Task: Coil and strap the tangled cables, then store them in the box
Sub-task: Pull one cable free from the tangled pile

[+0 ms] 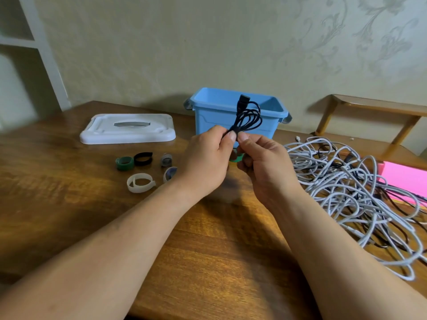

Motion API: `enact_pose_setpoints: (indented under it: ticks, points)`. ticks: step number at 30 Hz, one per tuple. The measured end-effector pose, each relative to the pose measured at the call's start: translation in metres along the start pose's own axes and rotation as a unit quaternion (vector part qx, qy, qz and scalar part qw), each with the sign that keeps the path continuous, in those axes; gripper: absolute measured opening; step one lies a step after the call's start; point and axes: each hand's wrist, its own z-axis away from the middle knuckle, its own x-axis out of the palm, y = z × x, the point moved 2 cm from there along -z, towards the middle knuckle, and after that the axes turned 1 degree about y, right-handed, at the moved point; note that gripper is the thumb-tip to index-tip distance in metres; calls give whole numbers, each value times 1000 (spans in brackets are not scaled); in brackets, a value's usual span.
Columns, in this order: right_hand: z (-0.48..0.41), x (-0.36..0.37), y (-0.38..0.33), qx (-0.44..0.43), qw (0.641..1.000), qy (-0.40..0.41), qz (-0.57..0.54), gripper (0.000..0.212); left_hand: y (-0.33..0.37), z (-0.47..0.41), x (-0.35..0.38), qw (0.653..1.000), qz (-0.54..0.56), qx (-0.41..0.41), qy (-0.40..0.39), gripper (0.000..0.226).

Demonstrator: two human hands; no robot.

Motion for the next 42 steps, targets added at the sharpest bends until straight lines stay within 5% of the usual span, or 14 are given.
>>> enact_pose_setpoints:
  ticks: [4, 12, 20, 23, 27, 30, 34, 37, 42]
  points:
    - [-3, -5, 5, -37, 997, 26, 69, 21, -2, -1, -1, 988, 111, -60, -92, 32]
    - [-2, -3, 1, -59, 994, -9, 89, 10, -8, -3, -5, 959, 244, -122, -80, 40]
    - [-2, -5, 0, -41, 992, -93, 75, 22, 1, 1, -13, 847, 439, -223, -201, 44]
    - [-5, -6, 4, -52, 992, -80, 86, 26, 0, 1, -10, 901, 344, -201, -169, 49]
    - [-9, -9, 6, -60, 995, 3, 76, 34, -2, 1, -6, 977, 168, -87, -98, 23]
    - [-10, -11, 6, -41, 997, 8, 62, 27, -1, 2, -3, 993, 92, -19, -78, 15]
    - [-8, -7, 6, -41, 998, -32, 48, 17, -6, -1, -4, 992, 113, -57, -30, 16]
    - [-8, -5, 9, -49, 997, -26, 44, 16, -4, -1, -4, 962, 237, -129, -33, 21]
    - [-9, -7, 10, -56, 998, -39, 16, 22, -2, -1, -4, 854, 459, -218, -111, 20]
